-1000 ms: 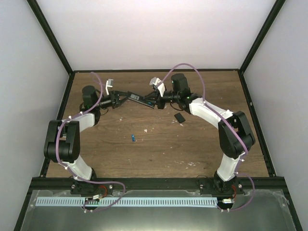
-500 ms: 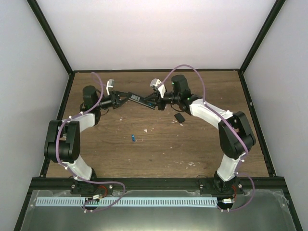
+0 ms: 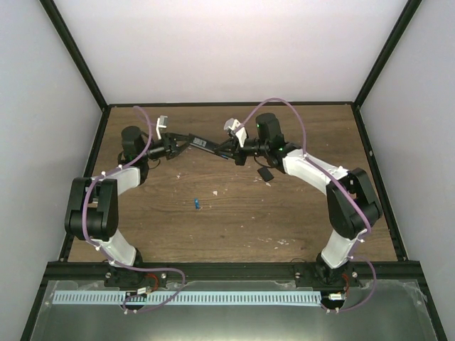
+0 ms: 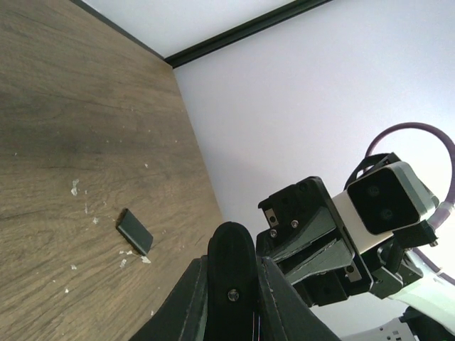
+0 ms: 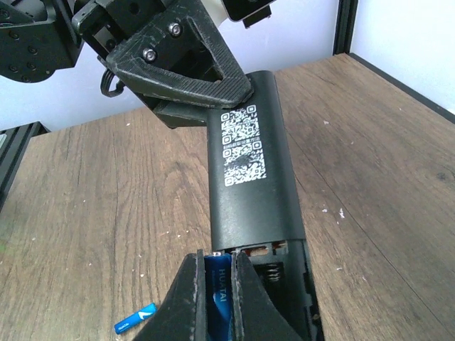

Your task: Load the batteries into the remote control

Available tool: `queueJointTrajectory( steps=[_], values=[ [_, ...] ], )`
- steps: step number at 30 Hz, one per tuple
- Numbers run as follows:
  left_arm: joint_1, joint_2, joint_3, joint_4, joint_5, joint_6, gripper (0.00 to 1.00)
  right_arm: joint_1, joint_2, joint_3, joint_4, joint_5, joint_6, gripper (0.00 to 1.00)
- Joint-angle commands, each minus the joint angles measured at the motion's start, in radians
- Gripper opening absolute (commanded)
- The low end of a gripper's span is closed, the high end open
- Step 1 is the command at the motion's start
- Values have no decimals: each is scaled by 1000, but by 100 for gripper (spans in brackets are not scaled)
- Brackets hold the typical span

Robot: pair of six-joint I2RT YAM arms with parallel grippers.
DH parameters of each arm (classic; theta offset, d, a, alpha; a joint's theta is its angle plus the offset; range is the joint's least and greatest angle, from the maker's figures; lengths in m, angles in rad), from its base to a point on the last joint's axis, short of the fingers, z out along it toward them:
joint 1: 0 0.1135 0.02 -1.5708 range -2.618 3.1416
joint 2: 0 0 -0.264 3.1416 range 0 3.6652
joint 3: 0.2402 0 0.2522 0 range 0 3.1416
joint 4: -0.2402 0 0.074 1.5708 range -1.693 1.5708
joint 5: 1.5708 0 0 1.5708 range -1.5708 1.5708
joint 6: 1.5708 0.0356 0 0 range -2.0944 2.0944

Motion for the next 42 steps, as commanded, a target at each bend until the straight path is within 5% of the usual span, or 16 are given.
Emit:
queueJointTrajectory(
  steps=[1,10,25,42],
  values=[
    [-2,-19,10,115,5,-63,0,-2,-25,-9,35,-6,12,1],
    [-3,-11,-6,204,25,-138,0,-1,-24,-18,67,19,-9,1],
    [-3,-27,8,38,24,-4,0,-2,-73,30,75,3,-32,1],
    [-3,4,10,215,68,-153,0,-2,-35,2,51,-12,-31,1]
  ],
)
